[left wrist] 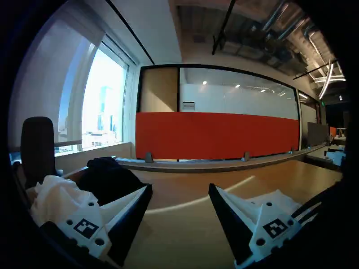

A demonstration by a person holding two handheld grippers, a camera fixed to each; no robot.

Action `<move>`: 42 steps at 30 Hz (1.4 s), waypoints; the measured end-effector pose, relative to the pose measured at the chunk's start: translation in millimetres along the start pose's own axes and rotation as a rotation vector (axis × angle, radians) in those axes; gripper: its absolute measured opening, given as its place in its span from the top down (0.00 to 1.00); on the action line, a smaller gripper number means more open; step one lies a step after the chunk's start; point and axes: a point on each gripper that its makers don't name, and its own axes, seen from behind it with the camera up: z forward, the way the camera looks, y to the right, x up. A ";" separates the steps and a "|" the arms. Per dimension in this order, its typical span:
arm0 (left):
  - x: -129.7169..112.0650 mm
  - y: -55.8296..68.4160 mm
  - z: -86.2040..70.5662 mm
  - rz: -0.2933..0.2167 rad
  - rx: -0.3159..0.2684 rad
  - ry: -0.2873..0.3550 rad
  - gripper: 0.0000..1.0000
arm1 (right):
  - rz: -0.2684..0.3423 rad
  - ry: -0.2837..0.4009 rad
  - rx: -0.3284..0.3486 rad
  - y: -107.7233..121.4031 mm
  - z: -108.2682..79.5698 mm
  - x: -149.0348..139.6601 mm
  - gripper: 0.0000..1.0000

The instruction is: Fold towel

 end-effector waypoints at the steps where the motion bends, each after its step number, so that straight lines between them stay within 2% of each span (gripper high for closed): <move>1: 7.8 0.0 -0.9 -0.001 -0.001 -0.002 0.07 | 0.001 0.000 0.000 -0.9 -0.2 6.0 0.00; 11: 81.0 5.0 -10.1 0.011 -0.019 -0.026 0.07 | 0.002 -0.003 0.005 -7.8 -6.1 75.1 0.00; 20: 125.8 12.1 -13.1 0.018 -0.025 -0.049 0.07 | -0.006 -0.018 0.000 -8.8 -5.3 122.8 0.00; 26: 143.6 18.1 -11.3 0.023 -0.043 -0.064 0.07 | -0.020 -0.026 0.011 -12.3 -5.5 139.2 0.00; 30: 151.5 25.4 -10.6 0.039 -0.079 -0.080 0.07 | -0.032 -0.041 0.042 -19.0 -7.7 145.9 0.00; 36: 152.5 42.3 -11.9 0.052 -0.169 -0.123 0.07 | -0.064 -0.076 0.134 -38.7 -11.3 152.1 0.00; 42: 142.7 65.6 -17.6 0.085 -0.286 -0.182 0.07 | -0.137 -0.131 0.249 -60.2 -15.8 150.1 0.00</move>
